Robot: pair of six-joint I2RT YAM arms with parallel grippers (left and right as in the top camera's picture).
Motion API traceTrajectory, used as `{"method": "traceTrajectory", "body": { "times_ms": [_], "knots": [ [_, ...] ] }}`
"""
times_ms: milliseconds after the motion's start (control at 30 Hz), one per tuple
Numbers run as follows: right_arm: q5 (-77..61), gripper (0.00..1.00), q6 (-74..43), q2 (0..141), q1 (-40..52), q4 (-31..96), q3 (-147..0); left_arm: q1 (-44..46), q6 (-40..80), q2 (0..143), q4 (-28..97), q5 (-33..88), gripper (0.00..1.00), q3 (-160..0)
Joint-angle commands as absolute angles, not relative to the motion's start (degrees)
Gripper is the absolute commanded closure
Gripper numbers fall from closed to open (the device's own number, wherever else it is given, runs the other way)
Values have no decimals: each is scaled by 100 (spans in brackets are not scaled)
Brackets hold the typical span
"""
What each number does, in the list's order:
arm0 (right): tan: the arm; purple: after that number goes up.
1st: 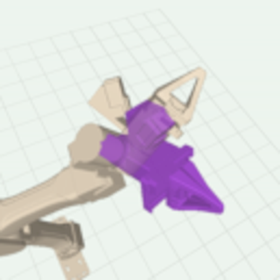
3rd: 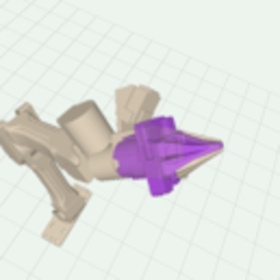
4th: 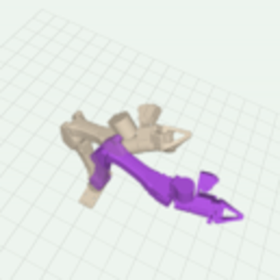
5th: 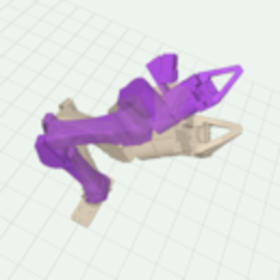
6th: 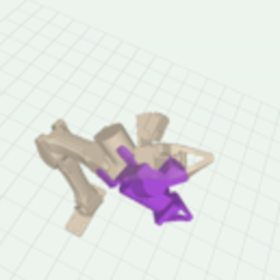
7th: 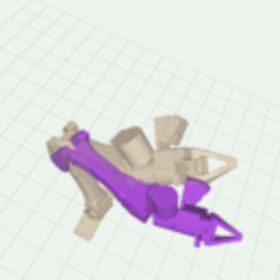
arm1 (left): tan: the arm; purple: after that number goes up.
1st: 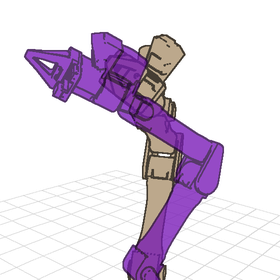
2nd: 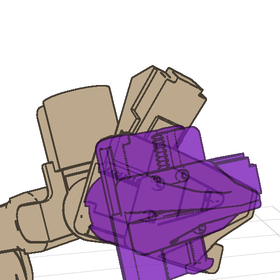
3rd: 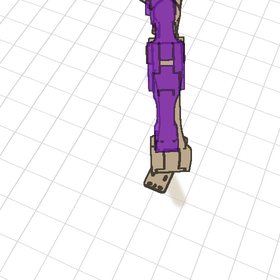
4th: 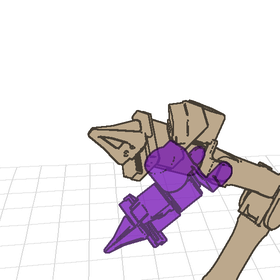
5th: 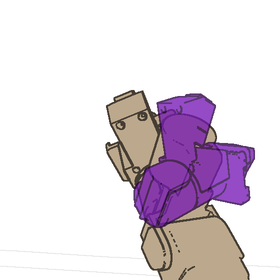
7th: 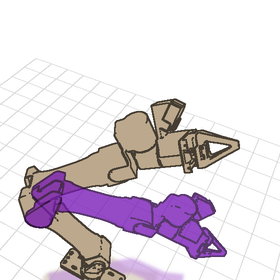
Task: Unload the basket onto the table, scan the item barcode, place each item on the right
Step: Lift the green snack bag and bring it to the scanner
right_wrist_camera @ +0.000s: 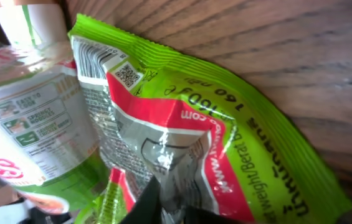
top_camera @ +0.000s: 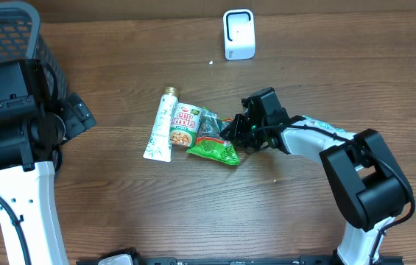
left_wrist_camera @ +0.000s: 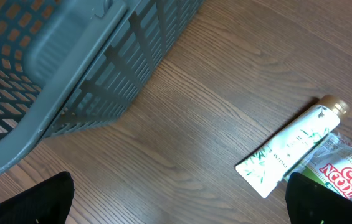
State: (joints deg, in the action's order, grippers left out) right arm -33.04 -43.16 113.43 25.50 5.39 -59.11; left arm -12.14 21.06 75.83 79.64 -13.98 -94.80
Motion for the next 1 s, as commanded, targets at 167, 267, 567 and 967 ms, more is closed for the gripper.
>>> {"method": "traceTrajectory", "body": {
  "times_ms": [167,267,567,967],
  "knots": [
    [-3911,96,-2176,10556,1737,923,-5826,-1232,2189,7548,7946,-1393,0,-9467],
    [-3802,96,-1393,10173,1568,1201,-5826,-1232,2189,7548,7948,-1393,0,-9467],
    [-3667,96,-370,9120,1260,1441,-5905,-1232,2189,7548,7948,-1391,0,-9467],
    [-2974,96,200,7701,1212,1219,-6014,-1232,2189,7550,7948,-1393,0,-9467]
  ]
}}
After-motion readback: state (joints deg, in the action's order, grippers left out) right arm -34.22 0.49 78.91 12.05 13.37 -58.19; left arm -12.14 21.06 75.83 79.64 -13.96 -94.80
